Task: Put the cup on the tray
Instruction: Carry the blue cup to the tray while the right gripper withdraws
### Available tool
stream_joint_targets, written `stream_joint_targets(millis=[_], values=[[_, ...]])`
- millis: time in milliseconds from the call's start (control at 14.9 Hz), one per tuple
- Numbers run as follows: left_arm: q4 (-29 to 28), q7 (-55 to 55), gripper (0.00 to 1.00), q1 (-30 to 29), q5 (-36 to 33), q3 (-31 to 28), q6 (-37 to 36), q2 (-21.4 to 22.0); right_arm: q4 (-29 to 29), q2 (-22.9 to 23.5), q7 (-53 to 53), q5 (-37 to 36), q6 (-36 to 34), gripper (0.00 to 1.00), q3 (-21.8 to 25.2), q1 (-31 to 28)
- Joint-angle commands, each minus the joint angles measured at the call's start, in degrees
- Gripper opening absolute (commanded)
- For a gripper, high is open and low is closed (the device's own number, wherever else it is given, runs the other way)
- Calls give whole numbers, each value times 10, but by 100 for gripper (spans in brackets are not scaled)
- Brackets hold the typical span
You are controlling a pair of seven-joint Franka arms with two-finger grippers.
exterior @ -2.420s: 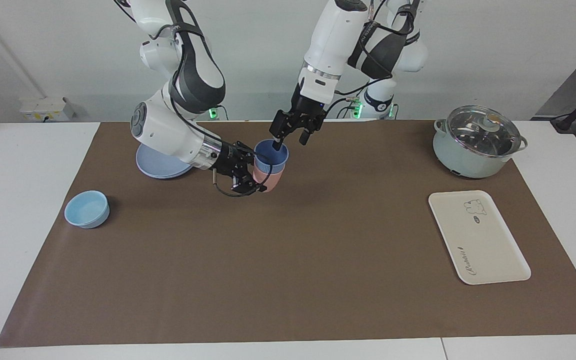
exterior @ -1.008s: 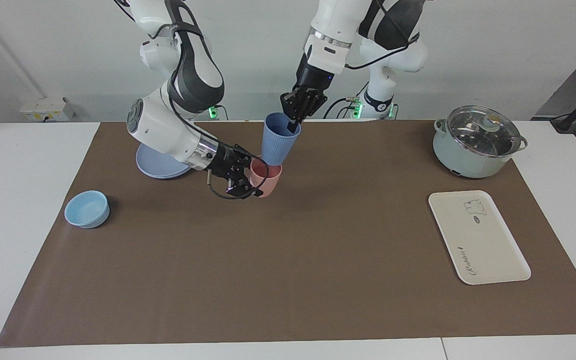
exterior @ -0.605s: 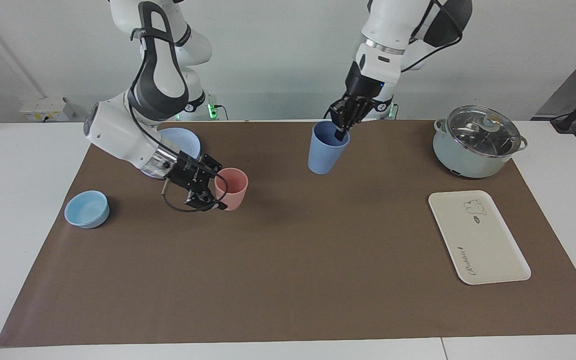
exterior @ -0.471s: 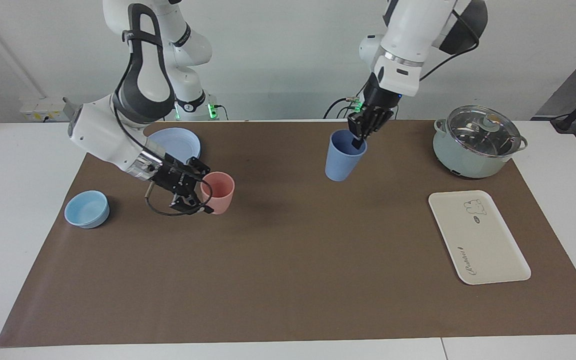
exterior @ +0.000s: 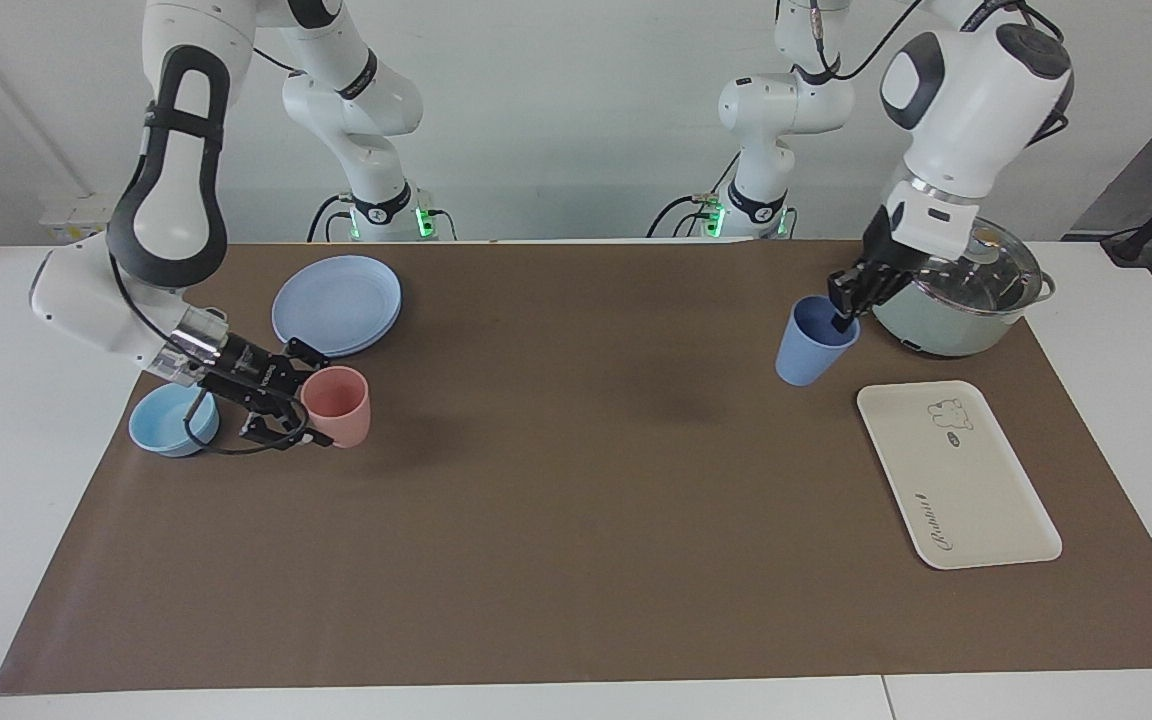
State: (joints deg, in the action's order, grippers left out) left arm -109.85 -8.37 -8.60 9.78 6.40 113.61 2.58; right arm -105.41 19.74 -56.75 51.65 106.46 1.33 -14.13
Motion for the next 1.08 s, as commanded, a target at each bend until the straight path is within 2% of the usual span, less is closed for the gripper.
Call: stream_joint_targets(millis=[0, 202, 403, 538, 739, 807, 874, 1008], values=[[-1, 89, 0, -70, 29, 8, 55, -51, 70, 60, 33, 12, -42, 0, -8, -34], [14, 153, 0, -114, 31, 8, 97, -104, 83, 89, 34, 13, -56, 0, -8, -55], [8, 242, 0, -151, 38, 9, 136, -147, 88, 93, 35, 12, -51, 0, -8, -55], [-5, 242, 0, -143, 62, 9, 151, -151, 88, 108, 79, 12, -49, 0, -8, -58], [-17, 242, 0, -139, 67, 9, 169, -150, 86, 112, 86, 13, -27, 0, -8, -54], [-16, 244, 56, -135, 67, 9, 168, -150, 82, 112, 86, 14, -25, 0, -8, -53], [-11, 245, 100, -134, 67, 9, 167, -151, 79, 112, 87, 16, -23, 0, -8, -53], [3, 245, 100, -133, 62, 10, 158, -149, 72, 112, 87, 16, -12, 0, -8, -52]])
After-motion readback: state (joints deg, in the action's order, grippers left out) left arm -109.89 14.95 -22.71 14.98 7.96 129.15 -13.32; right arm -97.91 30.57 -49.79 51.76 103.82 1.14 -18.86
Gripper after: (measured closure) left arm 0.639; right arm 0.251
